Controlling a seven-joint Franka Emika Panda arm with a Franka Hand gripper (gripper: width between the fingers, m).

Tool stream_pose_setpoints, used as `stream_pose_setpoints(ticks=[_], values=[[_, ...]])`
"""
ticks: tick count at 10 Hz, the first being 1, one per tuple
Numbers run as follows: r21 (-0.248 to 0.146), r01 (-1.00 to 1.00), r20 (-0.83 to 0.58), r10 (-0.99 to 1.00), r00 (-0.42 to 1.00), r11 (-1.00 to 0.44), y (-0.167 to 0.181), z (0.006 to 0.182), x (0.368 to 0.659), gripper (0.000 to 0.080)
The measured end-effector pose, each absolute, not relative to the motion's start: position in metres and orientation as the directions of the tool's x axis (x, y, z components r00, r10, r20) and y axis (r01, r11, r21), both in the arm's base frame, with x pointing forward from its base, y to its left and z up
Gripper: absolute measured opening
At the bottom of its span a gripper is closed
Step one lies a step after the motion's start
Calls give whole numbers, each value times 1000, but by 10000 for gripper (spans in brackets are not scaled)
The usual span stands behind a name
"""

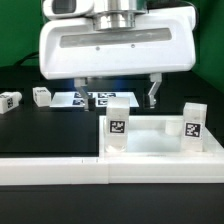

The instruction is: Assemble square table

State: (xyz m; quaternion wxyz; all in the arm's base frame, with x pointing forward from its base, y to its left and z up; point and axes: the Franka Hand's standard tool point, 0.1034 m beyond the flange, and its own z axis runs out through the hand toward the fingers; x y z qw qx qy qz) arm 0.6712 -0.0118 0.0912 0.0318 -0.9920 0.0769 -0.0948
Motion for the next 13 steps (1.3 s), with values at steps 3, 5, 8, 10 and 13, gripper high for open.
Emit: stream_pose_setpoints(ticks=[3,5,8,10,13], values=[[-71,-158,31,-161,986,-985,-7,89,670,649],[-73,-163,27,-165,986,-984,1,87,670,649],[-73,-175,24,-177,984,-982,0,86,669,426],[-72,-301,16,-302,953,-951,-4,86,669,307],[-73,-512,0,-513,858,-856,-6,86,669,303]])
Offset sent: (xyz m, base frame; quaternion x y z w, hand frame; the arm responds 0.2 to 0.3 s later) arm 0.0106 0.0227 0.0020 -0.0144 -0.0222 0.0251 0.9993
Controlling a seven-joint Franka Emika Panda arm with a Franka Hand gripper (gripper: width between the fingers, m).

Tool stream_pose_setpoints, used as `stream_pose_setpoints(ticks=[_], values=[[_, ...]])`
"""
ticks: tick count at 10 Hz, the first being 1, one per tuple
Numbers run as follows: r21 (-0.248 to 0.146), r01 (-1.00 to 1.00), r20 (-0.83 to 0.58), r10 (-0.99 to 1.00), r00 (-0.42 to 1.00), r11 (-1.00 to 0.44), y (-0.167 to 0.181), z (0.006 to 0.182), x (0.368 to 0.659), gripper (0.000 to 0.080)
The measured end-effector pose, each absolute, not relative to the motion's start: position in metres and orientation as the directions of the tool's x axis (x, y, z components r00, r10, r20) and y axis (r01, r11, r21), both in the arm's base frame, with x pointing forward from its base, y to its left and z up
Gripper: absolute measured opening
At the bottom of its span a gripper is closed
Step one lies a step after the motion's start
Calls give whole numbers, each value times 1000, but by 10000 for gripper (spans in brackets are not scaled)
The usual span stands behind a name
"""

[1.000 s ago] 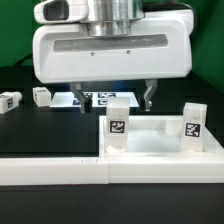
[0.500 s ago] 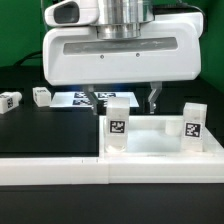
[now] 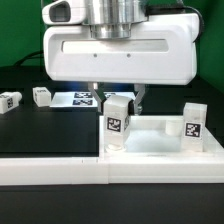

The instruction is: Assemble square table

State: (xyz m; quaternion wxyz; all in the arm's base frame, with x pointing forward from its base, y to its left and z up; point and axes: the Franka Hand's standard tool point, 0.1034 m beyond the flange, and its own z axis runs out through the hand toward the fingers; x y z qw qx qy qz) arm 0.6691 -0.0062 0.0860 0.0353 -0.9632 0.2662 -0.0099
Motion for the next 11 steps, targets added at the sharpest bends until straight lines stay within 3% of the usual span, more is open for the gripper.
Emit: stream_pose_setpoints(ticks=[2,4,7,10,11], values=[[-73,-652,-8,-653,757,-755,-7,85,668,302],[-91,-844,-38,-845,533,-528,-4,74,653,294],[-122,-974,-126,-971,205,-190,1,74,656,293],[-120,-984,-138,-979,147,-131,-1,75,659,293],[-123,-981,-135,-976,169,-153,-1,75,659,341]])
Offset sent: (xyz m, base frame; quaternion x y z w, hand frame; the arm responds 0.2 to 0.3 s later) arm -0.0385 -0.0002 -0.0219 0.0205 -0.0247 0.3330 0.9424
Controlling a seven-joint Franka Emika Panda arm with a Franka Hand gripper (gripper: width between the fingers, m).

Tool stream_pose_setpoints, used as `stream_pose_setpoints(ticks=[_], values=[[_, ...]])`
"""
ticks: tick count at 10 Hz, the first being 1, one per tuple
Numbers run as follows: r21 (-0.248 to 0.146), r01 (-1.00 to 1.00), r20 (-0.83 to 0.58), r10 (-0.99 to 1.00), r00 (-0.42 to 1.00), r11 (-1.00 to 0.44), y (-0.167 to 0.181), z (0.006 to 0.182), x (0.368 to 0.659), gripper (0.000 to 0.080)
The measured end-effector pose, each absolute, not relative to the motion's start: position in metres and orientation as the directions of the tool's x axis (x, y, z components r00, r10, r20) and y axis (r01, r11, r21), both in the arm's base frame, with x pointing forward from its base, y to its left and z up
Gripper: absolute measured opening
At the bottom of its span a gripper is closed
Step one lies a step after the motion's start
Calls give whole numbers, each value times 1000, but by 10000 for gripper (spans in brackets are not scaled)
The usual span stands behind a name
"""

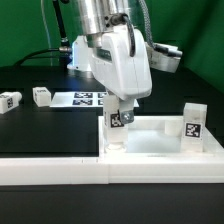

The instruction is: Assemble square table

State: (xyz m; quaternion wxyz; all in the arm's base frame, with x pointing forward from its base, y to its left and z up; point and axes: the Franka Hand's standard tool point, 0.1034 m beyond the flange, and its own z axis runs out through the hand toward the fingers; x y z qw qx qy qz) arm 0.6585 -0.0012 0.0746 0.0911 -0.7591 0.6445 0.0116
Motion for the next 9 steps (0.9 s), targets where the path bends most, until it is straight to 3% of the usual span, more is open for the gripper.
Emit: stream_pose_setpoints(ticks=[1,2,3,7,9], values=[[-128,-974,-130,-970,203,-187,-1,75,659,509],[-136,-929,-85,-930,356,-344,0,75,659,509],[-134,-852,-42,-856,515,-506,3,76,659,619],[-140,-667,13,-675,737,-732,1,75,656,648],[-128,-450,61,-460,886,-884,-10,75,656,649]])
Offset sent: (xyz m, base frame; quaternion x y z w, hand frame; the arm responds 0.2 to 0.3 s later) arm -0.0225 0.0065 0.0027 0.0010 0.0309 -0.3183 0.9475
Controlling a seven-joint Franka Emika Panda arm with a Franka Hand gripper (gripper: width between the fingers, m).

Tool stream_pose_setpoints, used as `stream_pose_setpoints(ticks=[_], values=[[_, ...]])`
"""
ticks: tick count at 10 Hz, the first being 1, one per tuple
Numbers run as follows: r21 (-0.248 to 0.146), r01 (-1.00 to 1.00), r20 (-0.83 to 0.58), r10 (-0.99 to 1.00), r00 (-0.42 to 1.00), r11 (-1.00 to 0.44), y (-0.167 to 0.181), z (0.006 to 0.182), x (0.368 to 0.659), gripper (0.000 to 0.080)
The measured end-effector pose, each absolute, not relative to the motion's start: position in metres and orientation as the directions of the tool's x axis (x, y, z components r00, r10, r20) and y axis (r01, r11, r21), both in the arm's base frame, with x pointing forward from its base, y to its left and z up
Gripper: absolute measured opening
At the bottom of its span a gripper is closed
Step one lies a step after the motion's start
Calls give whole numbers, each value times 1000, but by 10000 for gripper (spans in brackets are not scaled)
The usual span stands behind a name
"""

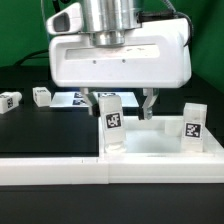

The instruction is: Assemble square table

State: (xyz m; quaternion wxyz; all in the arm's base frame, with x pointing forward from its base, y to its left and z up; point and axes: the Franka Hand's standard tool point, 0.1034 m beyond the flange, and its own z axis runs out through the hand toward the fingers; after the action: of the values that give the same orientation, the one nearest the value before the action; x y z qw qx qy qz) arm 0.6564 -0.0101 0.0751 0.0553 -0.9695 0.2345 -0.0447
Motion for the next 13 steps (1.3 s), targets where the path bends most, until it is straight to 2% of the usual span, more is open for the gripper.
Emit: stream_pose_setpoints(ticks=[2,3,4,5,6,10,11,13], values=[[-105,-319,111,-330,938,-942,-13,78,662,649],[-112,-376,103,-387,917,-920,-13,78,662,520],[-110,-376,103,-386,917,-920,-13,78,662,520],[-116,-411,99,-423,901,-904,-13,78,662,382],[-122,-470,91,-481,872,-874,-13,78,662,287],[-138,-653,62,-665,745,-745,-15,78,662,287],[-142,-758,36,-769,639,-637,-15,76,662,287],[-120,-927,-53,-930,363,-355,-20,76,667,288]])
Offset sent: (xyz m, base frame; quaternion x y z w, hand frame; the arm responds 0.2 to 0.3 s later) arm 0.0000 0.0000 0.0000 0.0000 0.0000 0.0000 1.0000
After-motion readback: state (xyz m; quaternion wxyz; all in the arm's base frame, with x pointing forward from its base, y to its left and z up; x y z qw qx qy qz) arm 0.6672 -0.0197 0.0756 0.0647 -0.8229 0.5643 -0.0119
